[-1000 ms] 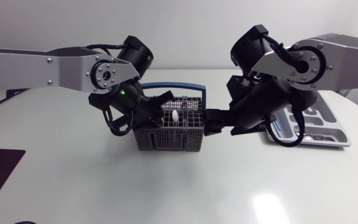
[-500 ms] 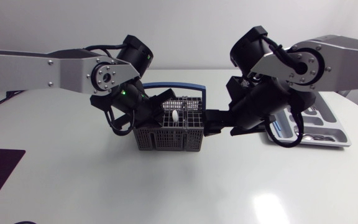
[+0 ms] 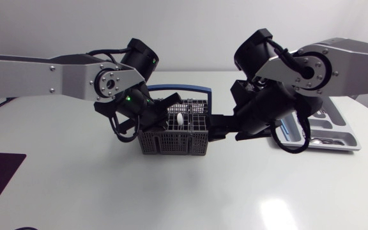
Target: Unload the cutlery basket into the drawer organizer.
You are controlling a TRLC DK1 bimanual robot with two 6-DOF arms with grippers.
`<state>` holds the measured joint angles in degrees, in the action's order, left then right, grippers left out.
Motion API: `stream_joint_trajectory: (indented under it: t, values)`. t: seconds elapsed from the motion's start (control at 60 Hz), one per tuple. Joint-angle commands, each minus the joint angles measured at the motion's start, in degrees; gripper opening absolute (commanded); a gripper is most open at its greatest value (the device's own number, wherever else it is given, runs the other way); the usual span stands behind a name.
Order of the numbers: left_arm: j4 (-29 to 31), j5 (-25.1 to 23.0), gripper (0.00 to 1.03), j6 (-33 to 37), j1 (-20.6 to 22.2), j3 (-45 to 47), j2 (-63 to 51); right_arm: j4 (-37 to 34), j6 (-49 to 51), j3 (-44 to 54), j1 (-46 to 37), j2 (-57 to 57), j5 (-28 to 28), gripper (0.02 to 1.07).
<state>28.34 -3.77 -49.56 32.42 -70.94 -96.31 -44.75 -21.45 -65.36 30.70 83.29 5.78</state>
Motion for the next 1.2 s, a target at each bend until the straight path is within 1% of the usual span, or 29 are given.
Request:
stream_joint_trajectory:
  t: [0.0, 0.3, 0.667, 0.9, 1.183]
  values:
    - [-0.48, 0.52, 0.04, -0.89, 0.36, 1.94, 1.21, 0.19, -1.49, 1.73, 0.5, 1.09, -0.51, 1.02]
    - [-0.65, 0.17, 0.04, -0.54, 0.36, 2.12, 3.76, 0.19, -1.49, 1.82, 0.68, 1.18, -0.77, 1.02]
    - [-0.56, -2.29, 0.04, -0.36, 0.45, 1.06, 8.6, 0.02, -1.49, 2.26, 1.38, 1.09, -0.77, 1.02]
    - [1.98, -2.91, 0.04, -0.45, 1.24, -0.43, 12.2, -0.16, -1.49, 2.61, 1.65, 0.3, -0.86, 1.02]
    - [3.13, -2.91, 0.04, -0.45, 1.33, -0.25, 16.33, 0.19, -1.14, 3.05, 1.65, -1.55, -1.74, 1.02]
